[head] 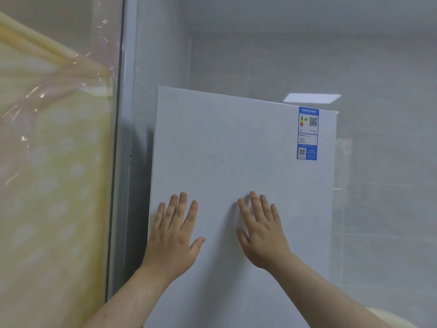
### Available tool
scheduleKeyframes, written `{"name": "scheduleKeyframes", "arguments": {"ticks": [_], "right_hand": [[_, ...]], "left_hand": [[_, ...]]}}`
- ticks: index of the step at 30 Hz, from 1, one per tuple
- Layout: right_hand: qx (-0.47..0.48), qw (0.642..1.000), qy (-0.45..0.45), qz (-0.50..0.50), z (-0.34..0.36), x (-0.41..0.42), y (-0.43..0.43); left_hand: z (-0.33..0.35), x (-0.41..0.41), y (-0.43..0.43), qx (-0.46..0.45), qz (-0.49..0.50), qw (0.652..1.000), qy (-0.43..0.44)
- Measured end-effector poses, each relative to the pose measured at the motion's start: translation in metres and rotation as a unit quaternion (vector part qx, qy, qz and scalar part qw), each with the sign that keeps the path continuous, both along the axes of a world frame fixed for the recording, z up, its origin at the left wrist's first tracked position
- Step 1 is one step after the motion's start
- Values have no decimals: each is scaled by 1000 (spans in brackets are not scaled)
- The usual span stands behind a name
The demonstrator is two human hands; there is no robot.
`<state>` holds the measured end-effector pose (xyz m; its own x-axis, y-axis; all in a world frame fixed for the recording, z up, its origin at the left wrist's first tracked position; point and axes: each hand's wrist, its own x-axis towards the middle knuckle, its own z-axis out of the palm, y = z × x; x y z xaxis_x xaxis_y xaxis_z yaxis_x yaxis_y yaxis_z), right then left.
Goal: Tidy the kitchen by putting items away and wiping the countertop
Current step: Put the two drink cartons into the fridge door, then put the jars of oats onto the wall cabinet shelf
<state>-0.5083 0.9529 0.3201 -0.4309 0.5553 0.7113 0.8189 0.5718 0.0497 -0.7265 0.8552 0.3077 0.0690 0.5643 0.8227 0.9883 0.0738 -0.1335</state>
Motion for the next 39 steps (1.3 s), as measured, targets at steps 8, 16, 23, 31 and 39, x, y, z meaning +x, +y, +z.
{"name": "scheduleKeyframes", "arguments": {"ticks": [8, 16, 23, 31, 39], "right_hand": [[39, 998, -26, -41, -4, -7, 43], [58, 998, -17, -36, -12, -10, 59], [11, 1000, -23, -17, -3, -5, 53], [-201, 974, 76, 73, 20, 41, -13], [-266, 961, 82, -13, -27, 138, -103]], "left_hand": [[-1, -39, 63, -45, 40, 998, -2], [-8, -56, 86, -22, 7, 1000, -6], [-2, -52, 81, -54, 9, 998, -33], [25, -11, 36, -169, -140, 941, -258], [-4, 77, -21, -355, -225, 877, -233]]}}
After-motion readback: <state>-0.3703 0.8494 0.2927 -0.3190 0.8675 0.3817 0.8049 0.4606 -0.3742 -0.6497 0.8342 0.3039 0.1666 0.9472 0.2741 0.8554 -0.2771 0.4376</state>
